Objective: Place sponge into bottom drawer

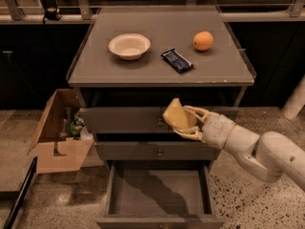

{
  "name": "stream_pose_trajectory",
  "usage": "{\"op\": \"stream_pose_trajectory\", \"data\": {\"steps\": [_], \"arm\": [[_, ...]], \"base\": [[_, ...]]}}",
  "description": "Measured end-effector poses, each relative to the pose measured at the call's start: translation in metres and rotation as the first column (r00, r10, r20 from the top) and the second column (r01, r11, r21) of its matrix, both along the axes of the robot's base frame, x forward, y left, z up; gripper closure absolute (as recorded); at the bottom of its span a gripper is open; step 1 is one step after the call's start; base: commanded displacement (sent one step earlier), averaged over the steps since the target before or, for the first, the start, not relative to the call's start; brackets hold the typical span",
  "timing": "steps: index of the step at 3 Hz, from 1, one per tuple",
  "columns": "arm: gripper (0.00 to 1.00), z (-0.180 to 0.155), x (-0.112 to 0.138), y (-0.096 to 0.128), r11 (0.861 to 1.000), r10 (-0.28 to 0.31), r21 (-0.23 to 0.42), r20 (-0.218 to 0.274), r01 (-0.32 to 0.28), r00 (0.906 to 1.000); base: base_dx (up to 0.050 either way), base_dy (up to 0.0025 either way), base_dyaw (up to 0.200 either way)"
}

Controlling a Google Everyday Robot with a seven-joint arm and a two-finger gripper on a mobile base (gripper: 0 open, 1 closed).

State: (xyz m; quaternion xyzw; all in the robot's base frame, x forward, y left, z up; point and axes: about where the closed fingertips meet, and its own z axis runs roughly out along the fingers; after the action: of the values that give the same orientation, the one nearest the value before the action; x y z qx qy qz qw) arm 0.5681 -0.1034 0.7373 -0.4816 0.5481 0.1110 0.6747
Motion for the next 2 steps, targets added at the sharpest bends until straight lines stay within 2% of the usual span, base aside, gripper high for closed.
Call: {"op": "stream_pose_trajectory", "data": {"steps": [1,2], "arm": [[1.0,-0.069,-0.026,-0.006,0.995,-0.051,0.083,-0.087,0.058,0.9949],[1.0,-0.11,-0.038,-0.009,0.988,-0.091,0.112,-0.117,0.104,0.9889]], "base": [[0.0,0.0,0.0],[0.0,0.0,0.0]]}}
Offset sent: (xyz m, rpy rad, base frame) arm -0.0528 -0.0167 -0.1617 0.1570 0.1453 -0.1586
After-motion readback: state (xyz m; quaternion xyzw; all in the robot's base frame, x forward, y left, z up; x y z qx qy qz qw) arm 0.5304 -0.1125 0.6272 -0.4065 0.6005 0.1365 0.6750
